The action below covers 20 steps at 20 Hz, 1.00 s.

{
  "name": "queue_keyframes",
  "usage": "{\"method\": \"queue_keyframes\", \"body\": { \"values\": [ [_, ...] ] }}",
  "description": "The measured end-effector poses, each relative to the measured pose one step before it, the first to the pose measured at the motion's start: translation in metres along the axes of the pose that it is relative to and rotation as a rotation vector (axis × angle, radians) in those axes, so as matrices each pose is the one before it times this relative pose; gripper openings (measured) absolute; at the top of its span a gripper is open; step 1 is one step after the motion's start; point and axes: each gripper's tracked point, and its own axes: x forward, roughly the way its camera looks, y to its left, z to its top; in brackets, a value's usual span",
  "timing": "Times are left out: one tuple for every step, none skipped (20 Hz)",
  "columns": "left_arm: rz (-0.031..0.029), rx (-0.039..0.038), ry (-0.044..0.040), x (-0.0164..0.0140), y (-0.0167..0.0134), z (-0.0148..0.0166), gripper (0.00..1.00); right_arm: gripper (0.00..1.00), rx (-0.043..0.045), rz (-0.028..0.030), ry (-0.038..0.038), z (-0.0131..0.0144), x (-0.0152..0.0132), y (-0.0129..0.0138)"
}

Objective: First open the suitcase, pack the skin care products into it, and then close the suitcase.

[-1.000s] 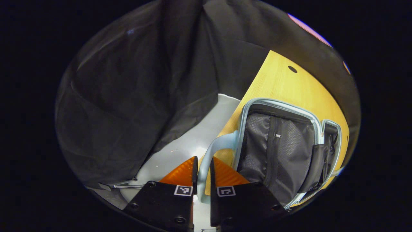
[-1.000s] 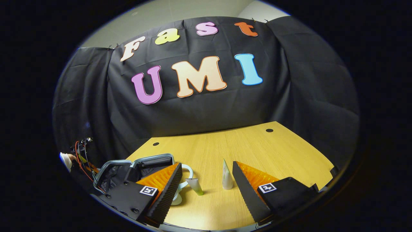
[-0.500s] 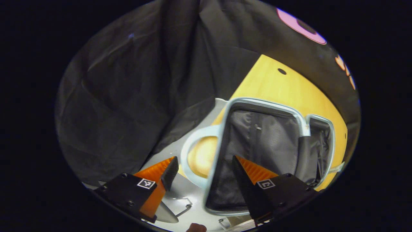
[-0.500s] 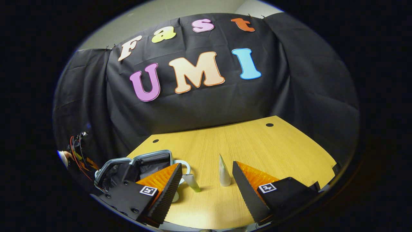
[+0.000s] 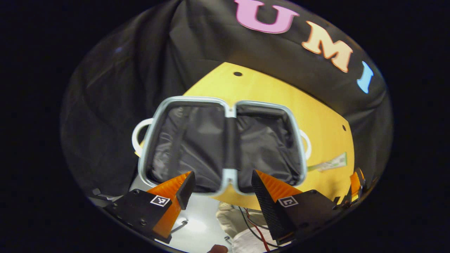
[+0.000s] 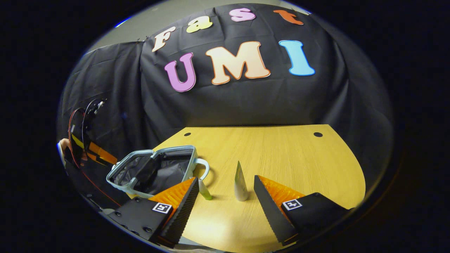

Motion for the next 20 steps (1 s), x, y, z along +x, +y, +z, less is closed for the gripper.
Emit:
{"method": "queue_keyframes", "body": {
  "values": [
    [-0.00886,0.01447,0.00520,-0.00438,-0.02445,-0.01257,0.95,0.98,-0.00977,0.02852,0.01363,-0.00204,0.00393,-0.00549],
    [-0.00989,0.01134,0.00120,-0.00236,-0.02206,-0.00837,0.95,0.98,-0.01086,0.02775,0.01406,-0.00066,0.00295,-0.00437],
    [-0.00917,0.00539,0.00718,0.00040,-0.02322,-0.00962,0.95,0.98,-0.01170,0.02423,0.01654,-0.00136,0.00191,-0.00478],
    [-0.01093,0.00379,0.00476,0.00244,-0.02082,-0.00991,0.95,0.98,-0.01488,0.02470,0.01345,-0.00271,0.00281,-0.00426],
    [-0.00864,0.00470,0.00807,0.00294,-0.01974,-0.01041,0.95,0.98,-0.01708,0.02217,0.01332,-0.00251,0.00224,-0.00379],
    [-0.00837,0.00311,0.00859,0.00435,-0.01597,-0.00912,0.95,0.98,-0.01609,0.02078,0.01260,-0.00294,0.00368,-0.00378],
    [-0.00880,0.00215,0.00377,0.00451,-0.01504,-0.00842,0.95,0.98,-0.01169,0.01864,0.01381,-0.00387,0.00220,-0.00244],
    [-0.00424,-0.00225,0.00260,0.00344,-0.01281,-0.00517,0.95,0.98,-0.00688,0.01504,0.01080,-0.00286,0.00271,-0.00218],
    [-0.00925,-0.00105,-0.00067,0.00156,-0.01347,-0.00287,0.95,0.98,-0.00616,0.01223,0.00681,-0.00195,0.00290,-0.00129],
    [-0.00803,0.00156,-0.00232,0.00126,-0.01220,-0.00234,0.95,0.98,-0.00673,0.00725,0.00515,-0.00222,0.00331,-0.00166],
    [-0.00680,0.00380,-0.00318,0.00460,-0.01193,-0.00112,0.95,0.98,-0.00533,0.00894,0.00739,-0.00333,0.00338,-0.00096],
    [-0.00753,0.00438,-0.00876,0.00588,-0.00974,0.00034,0.98,0.98,-0.00665,0.00704,0.00623,-0.00322,0.00418,0.00022],
    [-0.00560,0.00476,-0.00574,0.00673,-0.00859,0.00097,0.95,0.98,-0.00765,0.00675,0.00448,-0.00232,0.00404,0.00076],
    [-0.01286,0.01103,-0.01069,0.00726,-0.00877,0.00310,0.95,0.98,-0.00775,0.00553,0.00706,-0.00377,0.00540,-0.00099],
    [-0.01402,0.01288,-0.00919,0.00621,-0.00972,0.00247,0.95,0.98,-0.00468,0.00484,0.00800,-0.00472,0.00521,-0.00087],
    [-0.00697,0.01268,-0.01664,0.00945,-0.00642,0.00255,0.95,0.98,-0.00567,0.00283,0.00988,-0.00465,0.00640,-0.00110],
    [-0.00837,0.01526,-0.02534,0.01046,-0.00547,0.00586,0.95,0.98,-0.00651,0.00013,0.00751,-0.00570,0.00393,-0.00213],
    [0.00555,0.00879,-0.02135,0.01106,-0.00291,0.00436,0.95,0.98,-0.00500,-0.00212,0.00862,-0.00626,0.00524,-0.00315],
    [0.00335,0.00615,-0.03657,0.01102,-0.00225,0.00550,0.95,0.98,-0.00271,-0.00163,0.01200,-0.00613,0.00405,-0.00281],
    [-0.00504,-0.00294,-0.03962,0.00871,-0.00253,0.00410,0.95,0.98,0.00123,-0.00152,0.00885,-0.00536,0.00461,-0.00223]
  ]
}}
